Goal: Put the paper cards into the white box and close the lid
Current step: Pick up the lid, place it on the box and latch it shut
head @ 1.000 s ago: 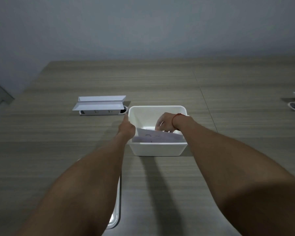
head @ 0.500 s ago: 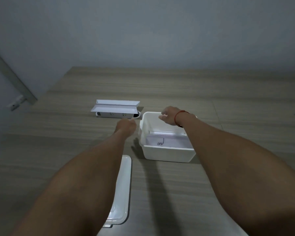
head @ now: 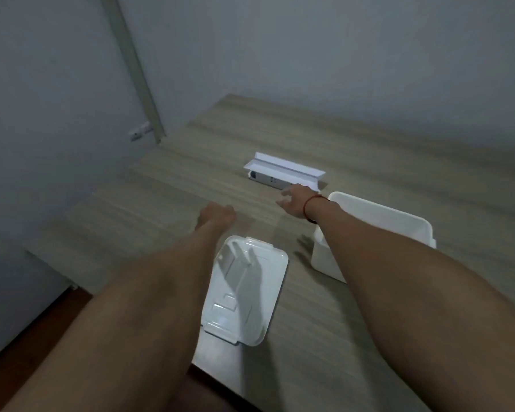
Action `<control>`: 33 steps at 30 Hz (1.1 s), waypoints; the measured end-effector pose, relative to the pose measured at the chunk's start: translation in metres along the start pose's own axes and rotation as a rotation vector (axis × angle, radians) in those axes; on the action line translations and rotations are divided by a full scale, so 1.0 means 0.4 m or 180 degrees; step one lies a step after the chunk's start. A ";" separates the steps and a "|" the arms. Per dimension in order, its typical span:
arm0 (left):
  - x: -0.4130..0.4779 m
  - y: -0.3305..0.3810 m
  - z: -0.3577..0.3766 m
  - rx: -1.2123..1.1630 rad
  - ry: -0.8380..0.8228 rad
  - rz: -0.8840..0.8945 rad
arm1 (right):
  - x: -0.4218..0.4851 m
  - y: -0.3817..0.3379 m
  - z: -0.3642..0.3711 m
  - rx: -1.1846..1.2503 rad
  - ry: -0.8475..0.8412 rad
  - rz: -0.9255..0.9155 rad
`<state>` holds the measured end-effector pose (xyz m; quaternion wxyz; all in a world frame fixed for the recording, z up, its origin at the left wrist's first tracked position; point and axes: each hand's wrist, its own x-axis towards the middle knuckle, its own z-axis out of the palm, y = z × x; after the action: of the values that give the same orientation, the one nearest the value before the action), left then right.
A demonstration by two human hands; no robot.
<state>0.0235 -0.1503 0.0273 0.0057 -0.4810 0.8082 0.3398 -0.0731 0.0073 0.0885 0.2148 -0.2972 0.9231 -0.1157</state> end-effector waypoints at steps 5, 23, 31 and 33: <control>-0.040 -0.143 0.021 -0.0218 0.0159 -0.0742 | 0.047 -0.038 0.115 -0.0097 -0.0364 -0.0257; -0.237 -0.399 0.226 -0.0752 -0.0023 -0.2531 | 0.132 0.031 0.472 -0.0405 -0.0289 0.0102; -0.222 -0.371 0.213 -0.1845 -0.0044 -0.2642 | 0.137 0.011 0.478 0.0286 -0.0493 0.0575; -0.219 -0.353 0.195 -0.2078 0.0123 -0.2462 | 0.127 0.004 0.461 0.0536 -0.0526 0.0730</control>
<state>0.1562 -0.0825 -0.0802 -0.0345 -0.7281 0.4224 0.5388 -0.0252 -0.0377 -0.0913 0.3260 -0.1794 0.9172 -0.1426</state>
